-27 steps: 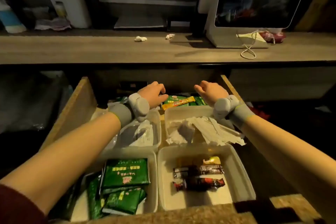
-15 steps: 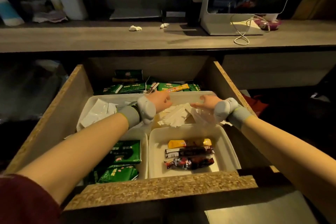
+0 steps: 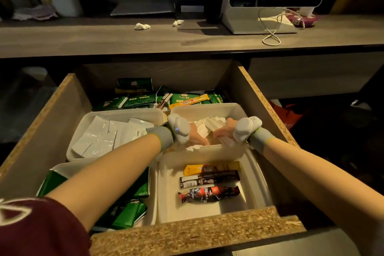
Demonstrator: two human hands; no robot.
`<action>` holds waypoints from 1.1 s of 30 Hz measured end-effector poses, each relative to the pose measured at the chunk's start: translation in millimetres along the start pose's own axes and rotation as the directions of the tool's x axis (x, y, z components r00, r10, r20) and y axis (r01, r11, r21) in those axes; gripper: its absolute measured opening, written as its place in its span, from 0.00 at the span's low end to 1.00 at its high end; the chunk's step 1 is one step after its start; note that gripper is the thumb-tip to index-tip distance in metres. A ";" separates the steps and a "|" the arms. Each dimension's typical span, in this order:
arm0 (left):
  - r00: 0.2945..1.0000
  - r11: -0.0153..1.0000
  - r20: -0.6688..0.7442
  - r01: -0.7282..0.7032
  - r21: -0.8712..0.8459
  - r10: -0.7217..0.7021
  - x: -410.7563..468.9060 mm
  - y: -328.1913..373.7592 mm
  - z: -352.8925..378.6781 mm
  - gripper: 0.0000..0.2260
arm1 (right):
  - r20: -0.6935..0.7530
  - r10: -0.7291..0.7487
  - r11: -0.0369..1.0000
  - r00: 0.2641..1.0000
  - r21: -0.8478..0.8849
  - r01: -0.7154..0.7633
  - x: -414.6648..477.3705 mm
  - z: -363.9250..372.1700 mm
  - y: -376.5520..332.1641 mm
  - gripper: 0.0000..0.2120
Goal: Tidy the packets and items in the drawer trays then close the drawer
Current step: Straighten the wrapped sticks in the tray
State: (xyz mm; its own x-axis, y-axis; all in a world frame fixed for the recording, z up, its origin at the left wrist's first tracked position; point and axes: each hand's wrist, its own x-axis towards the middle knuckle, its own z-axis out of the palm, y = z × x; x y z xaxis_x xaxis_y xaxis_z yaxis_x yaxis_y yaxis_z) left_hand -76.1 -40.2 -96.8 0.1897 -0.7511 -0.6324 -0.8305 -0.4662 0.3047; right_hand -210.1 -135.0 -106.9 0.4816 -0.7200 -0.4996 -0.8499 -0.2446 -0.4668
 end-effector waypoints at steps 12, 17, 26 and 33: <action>0.994 0.970 -0.024 0.095 -0.223 -0.103 -0.3 -3.6 -11.8 0.07 | 0.155 0.133 0.989 0.979 0.051 -0.142 -10.6 -25.2 -0.1 0.11; 0.996 0.948 0.023 0.086 -0.307 -0.083 -36.5 -14.8 -50.2 0.06 | 0.142 0.054 0.995 0.988 0.074 -0.065 -15.0 -32.2 -1.1 0.09; 0.987 0.921 -0.139 0.016 -0.390 -0.076 -63.0 -39.5 -83.0 0.08 | 0.103 -0.226 0.973 0.969 -0.014 0.229 -14.0 -16.7 -22.8 0.17; 0.951 0.882 -0.302 -0.197 -0.428 0.066 -57.0 -48.8 -82.0 0.06 | 0.152 -0.300 0.945 0.942 -0.087 0.315 0.7 -4.2 -25.3 0.21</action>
State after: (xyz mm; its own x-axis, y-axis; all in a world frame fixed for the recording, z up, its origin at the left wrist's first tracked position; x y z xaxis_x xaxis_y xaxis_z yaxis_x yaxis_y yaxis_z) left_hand -3.5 -13.0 -17.2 0.2840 -0.8863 -0.3659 -0.5458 -0.4632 0.6983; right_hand -189.2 -132.0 -92.3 0.7411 -0.5060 -0.4413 -0.6700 -0.5144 -0.5352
